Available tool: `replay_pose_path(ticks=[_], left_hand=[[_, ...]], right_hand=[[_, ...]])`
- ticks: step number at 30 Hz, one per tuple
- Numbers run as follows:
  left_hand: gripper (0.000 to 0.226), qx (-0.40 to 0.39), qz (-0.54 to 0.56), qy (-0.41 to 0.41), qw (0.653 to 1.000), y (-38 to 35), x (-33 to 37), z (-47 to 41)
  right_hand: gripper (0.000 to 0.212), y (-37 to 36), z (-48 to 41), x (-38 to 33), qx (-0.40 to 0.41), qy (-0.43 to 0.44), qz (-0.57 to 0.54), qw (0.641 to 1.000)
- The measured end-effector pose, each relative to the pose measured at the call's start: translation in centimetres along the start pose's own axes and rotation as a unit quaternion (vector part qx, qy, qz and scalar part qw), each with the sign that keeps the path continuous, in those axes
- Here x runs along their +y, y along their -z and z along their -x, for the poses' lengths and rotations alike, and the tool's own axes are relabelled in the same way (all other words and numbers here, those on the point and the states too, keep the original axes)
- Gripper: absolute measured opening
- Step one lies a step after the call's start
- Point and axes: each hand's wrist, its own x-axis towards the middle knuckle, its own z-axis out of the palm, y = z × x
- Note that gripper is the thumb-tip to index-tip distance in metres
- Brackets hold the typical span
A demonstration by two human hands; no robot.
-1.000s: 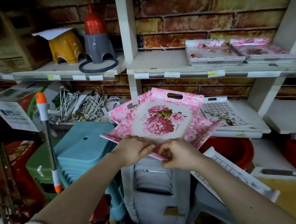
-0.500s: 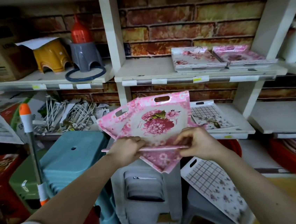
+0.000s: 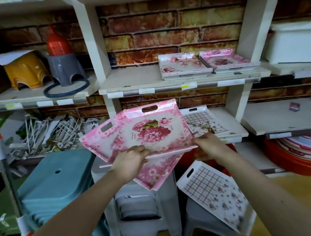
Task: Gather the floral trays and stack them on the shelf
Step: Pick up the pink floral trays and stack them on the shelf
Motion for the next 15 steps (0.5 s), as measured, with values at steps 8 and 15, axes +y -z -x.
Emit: replay_pose_path(ticks=[8, 15], left_hand=[[0.032, 0.047, -0.014, -0.033, 0.998, 1.7, 3.0, -2.1], [0.031, 0.036, -0.019, 0.013, 0.999, 1.0, 5.1, -5.8]], right_hand=[[0.01, 1.2, -2.7, -1.1, -0.061, -0.114, -0.079, 0.989], [0.02, 4.5, -4.6, -1.5, -0.113, -0.103, -0.046, 0.987]])
